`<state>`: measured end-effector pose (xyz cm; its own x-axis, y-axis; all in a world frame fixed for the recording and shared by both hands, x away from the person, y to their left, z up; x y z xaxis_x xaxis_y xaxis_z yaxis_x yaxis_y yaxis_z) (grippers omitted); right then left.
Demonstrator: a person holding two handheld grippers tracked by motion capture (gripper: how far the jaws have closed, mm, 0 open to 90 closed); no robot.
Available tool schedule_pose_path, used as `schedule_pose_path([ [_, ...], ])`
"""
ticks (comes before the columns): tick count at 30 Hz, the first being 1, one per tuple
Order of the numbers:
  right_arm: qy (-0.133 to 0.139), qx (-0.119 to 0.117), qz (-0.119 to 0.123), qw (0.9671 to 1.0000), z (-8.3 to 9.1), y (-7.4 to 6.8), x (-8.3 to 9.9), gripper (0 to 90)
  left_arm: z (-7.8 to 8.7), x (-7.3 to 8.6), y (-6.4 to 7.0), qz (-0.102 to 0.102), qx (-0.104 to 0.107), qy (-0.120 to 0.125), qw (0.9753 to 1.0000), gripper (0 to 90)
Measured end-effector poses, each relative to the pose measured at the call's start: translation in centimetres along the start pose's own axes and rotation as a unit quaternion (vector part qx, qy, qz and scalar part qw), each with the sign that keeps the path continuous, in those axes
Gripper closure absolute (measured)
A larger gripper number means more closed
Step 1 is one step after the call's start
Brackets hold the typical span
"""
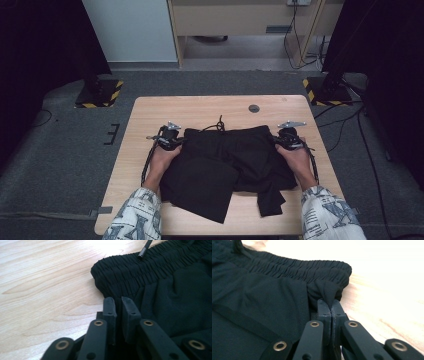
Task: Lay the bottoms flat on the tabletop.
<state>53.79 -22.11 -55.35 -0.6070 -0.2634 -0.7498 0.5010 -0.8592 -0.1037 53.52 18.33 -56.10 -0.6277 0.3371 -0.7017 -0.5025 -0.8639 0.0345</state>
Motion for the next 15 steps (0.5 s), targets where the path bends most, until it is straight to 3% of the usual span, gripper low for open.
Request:
schedule_pose_path([
  [3,0.007,-0.005,0.001,1.0000,0.4,0.1,-0.3,89.0,0.6,-0.7,0.2,-0.007,-0.003,0.014,0.9999,84.7],
  [6,0.037,-0.011,0.002,0.9992,1.4,0.0,-1.1,89.0,2.4,-2.1,0.6,-0.027,-0.015,0.048,0.9984,85.1],
  [8,0.043,-0.012,0.001,0.9990,1.7,0.0,-1.2,89.0,3.0,-2.4,0.8,-0.033,-0.016,0.057,0.9977,85.1],
  [9,0.058,-0.014,0.003,0.9982,2.6,-0.1,-1.7,89.0,3.9,-3.0,1.0,-0.035,-0.010,0.071,0.9968,85.2],
  [11,0.063,-0.015,0.002,0.9979,3.0,-0.1,-1.9,89.1,4.6,-3.5,1.1,-0.045,-0.010,0.079,0.9958,85.2],
  [15,0.087,-0.012,0.011,0.9961,5.4,-0.3,-2.9,89.1,6.7,-4.7,1.6,-0.054,-0.014,0.101,0.9934,85.2],
])
Point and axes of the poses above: each handheld gripper's, and its own axes: z roughly backward along the jaws, x roughly out of its underside, y roughly to its right, the point moved 5 cm from there along -z, roughly forward along the jaws, and after that the axes turned 1 degree about -x, right-handed, at the moved point
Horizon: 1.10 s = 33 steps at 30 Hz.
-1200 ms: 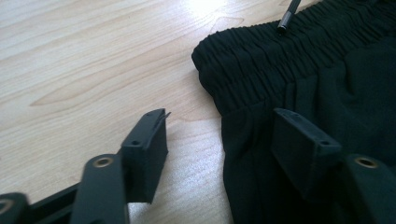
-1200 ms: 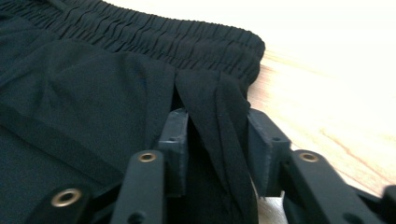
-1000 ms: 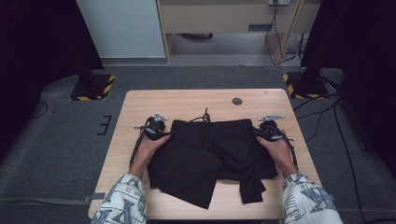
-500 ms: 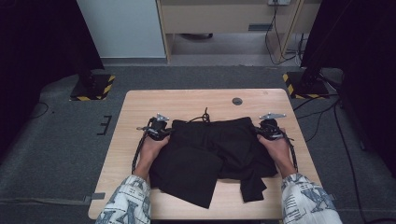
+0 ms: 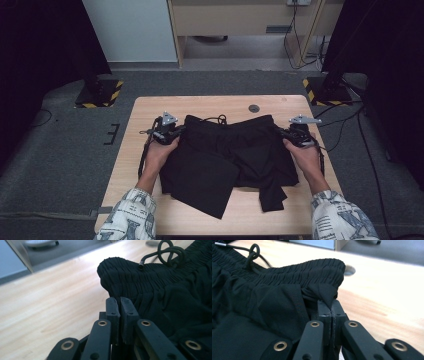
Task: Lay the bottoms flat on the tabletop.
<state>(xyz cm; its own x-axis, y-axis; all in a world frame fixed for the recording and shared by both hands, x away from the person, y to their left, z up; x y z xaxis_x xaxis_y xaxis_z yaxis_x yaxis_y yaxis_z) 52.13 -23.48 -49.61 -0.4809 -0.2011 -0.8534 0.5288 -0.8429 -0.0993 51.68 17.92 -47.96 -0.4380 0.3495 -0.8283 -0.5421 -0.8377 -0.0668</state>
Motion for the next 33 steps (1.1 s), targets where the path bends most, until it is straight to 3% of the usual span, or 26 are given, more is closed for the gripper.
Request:
schedule_pose_path([
  [9,0.033,0.002,0.028,0.9991,4.3,-1.3,-3.1,89.1,3.6,-3.0,1.2,-0.020,-0.012,0.031,0.9992,85.3],
  [18,0.068,0.005,0.041,0.9968,7.0,-2.1,-7.2,89.1,6.7,-6.2,0.9,-0.029,-0.025,0.060,0.9975,85.3],
  [25,0.077,0.004,0.054,0.9955,7.7,-2.9,-9.7,89.1,7.3,-7.4,-0.1,-0.026,-0.039,0.068,0.9966,85.3],
  [27,0.070,0.005,0.063,0.9955,7.5,-3.0,-9.8,89.0,7.2,-7.3,-0.4,-0.014,-0.039,0.059,0.9974,85.3],
  [33,0.064,0.007,0.058,0.9962,6.3,-2.8,-9.5,89.0,6.5,-7.2,-1.0,-0.012,-0.041,0.050,0.9978,85.3],
])
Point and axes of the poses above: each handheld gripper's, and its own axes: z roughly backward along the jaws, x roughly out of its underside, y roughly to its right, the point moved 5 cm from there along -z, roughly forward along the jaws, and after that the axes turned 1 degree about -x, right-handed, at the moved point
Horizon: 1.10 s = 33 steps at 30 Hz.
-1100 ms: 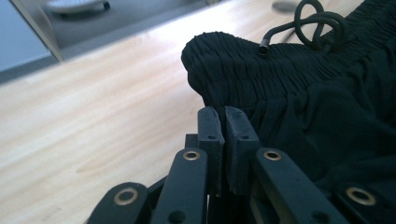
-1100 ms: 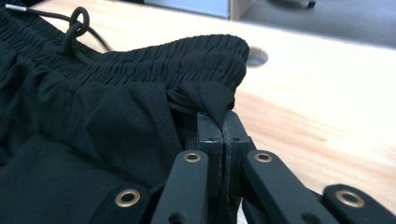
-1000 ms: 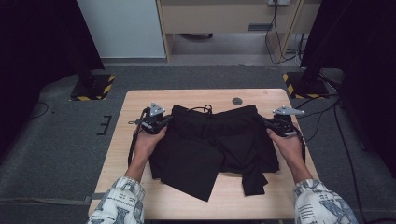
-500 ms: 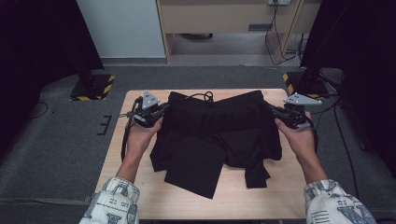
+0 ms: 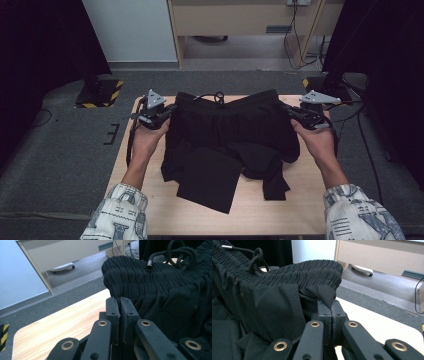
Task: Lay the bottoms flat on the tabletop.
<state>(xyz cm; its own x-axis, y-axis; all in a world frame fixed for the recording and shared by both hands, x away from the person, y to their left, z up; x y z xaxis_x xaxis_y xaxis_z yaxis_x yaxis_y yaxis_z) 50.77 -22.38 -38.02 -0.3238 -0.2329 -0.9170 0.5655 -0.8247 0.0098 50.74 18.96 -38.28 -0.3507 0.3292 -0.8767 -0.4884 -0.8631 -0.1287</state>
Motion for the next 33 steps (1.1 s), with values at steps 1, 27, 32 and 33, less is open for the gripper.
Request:
schedule_pose_path([
  [1,0.001,0.001,-0.002,1.0000,-0.2,0.0,0.0,89.0,-0.2,0.0,-0.1,-0.001,0.000,-0.005,1.0000,85.3],
  [27,-0.052,-0.002,-0.046,0.9976,-9.1,4.6,2.1,89.0,-9.6,0.6,-3.8,0.026,0.004,-0.076,0.9968,85.3],
  [32,-0.059,0.005,-0.056,0.9967,-10.6,5.5,2.5,89.0,-11.4,1.1,-4.3,0.035,0.007,-0.095,0.9948,85.3],
  [33,-0.061,0.005,-0.060,0.9963,-10.8,5.6,2.5,89.0,-11.8,1.1,-4.4,0.037,0.009,-0.099,0.9944,85.3],
])
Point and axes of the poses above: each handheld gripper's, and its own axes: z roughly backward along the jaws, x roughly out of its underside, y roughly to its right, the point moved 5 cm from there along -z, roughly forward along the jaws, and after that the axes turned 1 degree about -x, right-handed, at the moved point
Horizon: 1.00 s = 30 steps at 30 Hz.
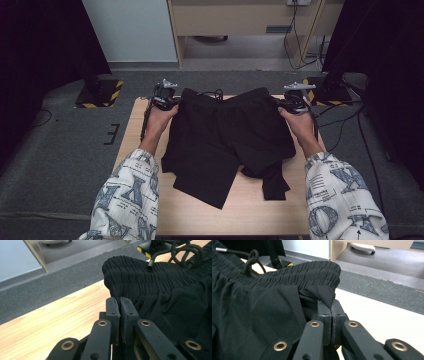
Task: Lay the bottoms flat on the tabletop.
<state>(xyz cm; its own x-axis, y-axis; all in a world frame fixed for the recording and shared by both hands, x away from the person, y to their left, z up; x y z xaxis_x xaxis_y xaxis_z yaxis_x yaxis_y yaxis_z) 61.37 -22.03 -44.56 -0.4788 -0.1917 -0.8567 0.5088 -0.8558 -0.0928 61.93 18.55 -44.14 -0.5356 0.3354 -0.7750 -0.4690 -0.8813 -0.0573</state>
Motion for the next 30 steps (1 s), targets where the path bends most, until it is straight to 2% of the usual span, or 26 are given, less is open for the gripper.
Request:
schedule_pose_path([
  [7,-0.010,0.009,-0.008,0.9999,-2.1,1.2,-1.4,89.0,-0.9,-2.2,-0.7,-0.008,-0.004,0.003,1.0000,85.3],
  [9,-0.016,0.023,-0.006,0.9996,-2.8,1.6,-2.0,89.0,-1.3,-2.9,-1.0,-0.008,-0.004,0.003,1.0000,85.3],
  [11,-0.013,0.033,-0.013,0.9993,-3.3,2.0,-2.4,87.3,-1.9,-3.2,-1.3,-0.009,-0.002,-0.002,1.0000,85.0],
  [12,-0.015,0.045,-0.016,0.9987,-3.6,2.3,-2.4,80.5,-2.4,-3.2,-1.5,-0.006,0.001,-0.006,1.0000,83.9],
  [13,-0.015,0.057,-0.023,0.9980,-3.9,2.5,-2.3,69.0,-2.8,-3.0,-1.6,-0.003,-0.001,-0.007,1.0000,78.9],
  [14,-0.035,0.061,-0.040,0.9967,-4.6,2.6,-1.5,47.5,-3.1,-2.5,-1.7,-0.004,-0.008,-0.016,0.9998,66.9],
  [15,-0.035,0.061,-0.040,0.9967,-4.6,2.6,-1.5,47.5,-3.1,-2.5,-1.7,-0.004,-0.008,-0.016,0.9998,65.5],
  [16,-0.045,0.060,-0.040,0.9964,-4.7,2.6,-1.3,42.2,-3.0,-2.3,-1.7,-0.007,-0.009,-0.014,0.9998,65.5],
  [19,-0.052,0.056,-0.031,0.9966,-4.5,2.3,-0.3,36.6,-2.6,-1.7,-1.8,-0.003,-0.011,-0.009,0.9999,59.3],
  [22,-0.056,0.055,-0.034,0.9964,-4.1,2.3,0.4,34.0,-2.1,-0.9,-1.8,0.008,-0.008,-0.007,0.9999,54.1],
  [23,-0.056,0.052,-0.037,0.9964,-4.0,2.3,0.7,33.4,-2.0,-0.7,-1.8,0.009,-0.008,-0.008,0.9999,50.9],
  [30,-0.059,0.038,-0.040,0.9968,-3.1,1.4,2.0,31.1,-1.2,0.6,-0.9,0.013,0.006,-0.003,0.9999,43.9],
])
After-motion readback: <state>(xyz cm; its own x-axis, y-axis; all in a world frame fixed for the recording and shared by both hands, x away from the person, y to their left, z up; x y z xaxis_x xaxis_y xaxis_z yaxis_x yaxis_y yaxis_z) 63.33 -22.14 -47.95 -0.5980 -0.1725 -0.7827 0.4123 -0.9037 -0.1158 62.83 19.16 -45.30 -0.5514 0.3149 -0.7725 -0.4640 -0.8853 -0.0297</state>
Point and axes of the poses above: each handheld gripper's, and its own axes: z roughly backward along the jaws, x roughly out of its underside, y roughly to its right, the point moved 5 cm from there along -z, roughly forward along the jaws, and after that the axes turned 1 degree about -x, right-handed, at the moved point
